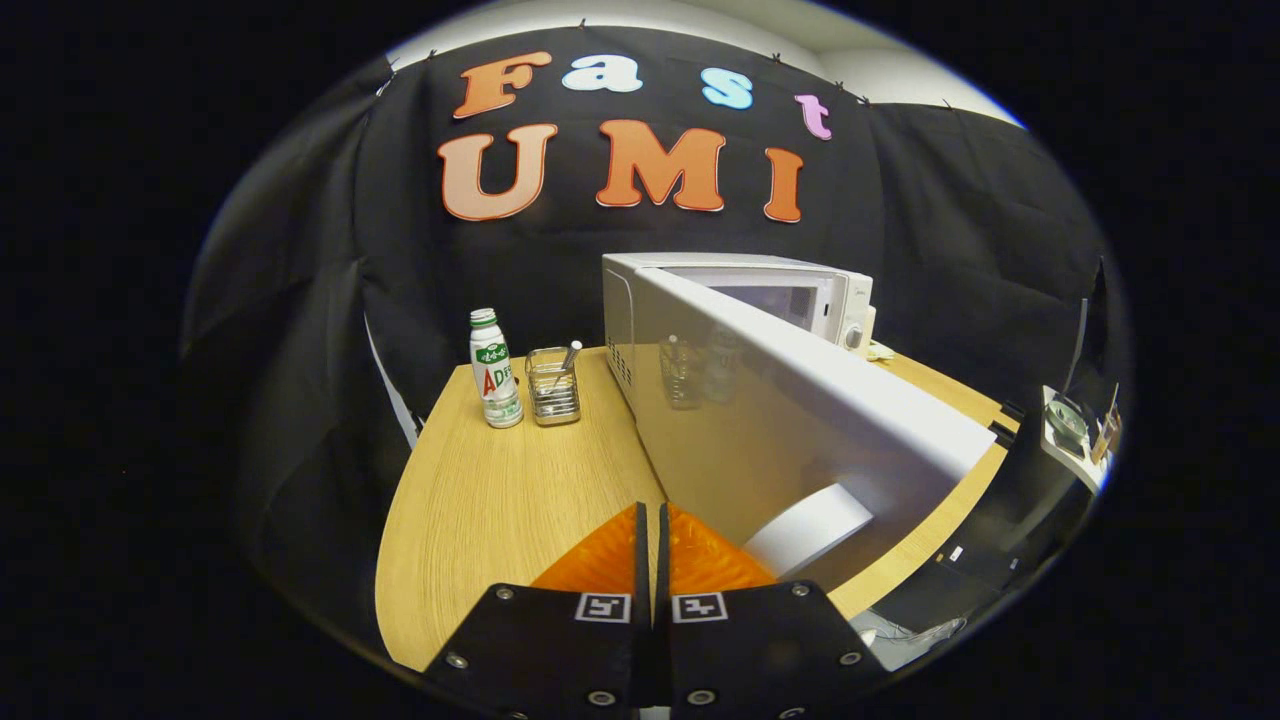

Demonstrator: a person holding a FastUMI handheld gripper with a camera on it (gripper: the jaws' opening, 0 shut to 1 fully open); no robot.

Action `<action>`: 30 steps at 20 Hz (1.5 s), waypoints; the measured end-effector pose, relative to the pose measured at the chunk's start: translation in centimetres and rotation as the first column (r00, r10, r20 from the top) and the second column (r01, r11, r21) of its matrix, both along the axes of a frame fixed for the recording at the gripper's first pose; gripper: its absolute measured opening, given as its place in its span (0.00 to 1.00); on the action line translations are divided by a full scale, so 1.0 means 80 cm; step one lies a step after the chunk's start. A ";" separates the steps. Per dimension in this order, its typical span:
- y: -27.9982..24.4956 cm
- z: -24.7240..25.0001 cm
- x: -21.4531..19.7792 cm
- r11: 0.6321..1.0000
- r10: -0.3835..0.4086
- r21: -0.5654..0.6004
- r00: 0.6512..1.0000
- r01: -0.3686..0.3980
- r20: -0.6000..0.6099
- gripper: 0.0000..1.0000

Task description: Open the microwave, put the food inside, and close the microwave door.

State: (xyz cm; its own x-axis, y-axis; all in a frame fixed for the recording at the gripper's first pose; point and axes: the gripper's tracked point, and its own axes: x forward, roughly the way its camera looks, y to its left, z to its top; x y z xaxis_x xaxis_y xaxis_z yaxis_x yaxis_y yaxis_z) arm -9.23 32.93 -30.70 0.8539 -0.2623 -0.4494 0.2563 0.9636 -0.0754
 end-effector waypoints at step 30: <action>-0.364 0.023 0.221 0.996 0.085 -0.025 0.991 -0.082 0.104 0.01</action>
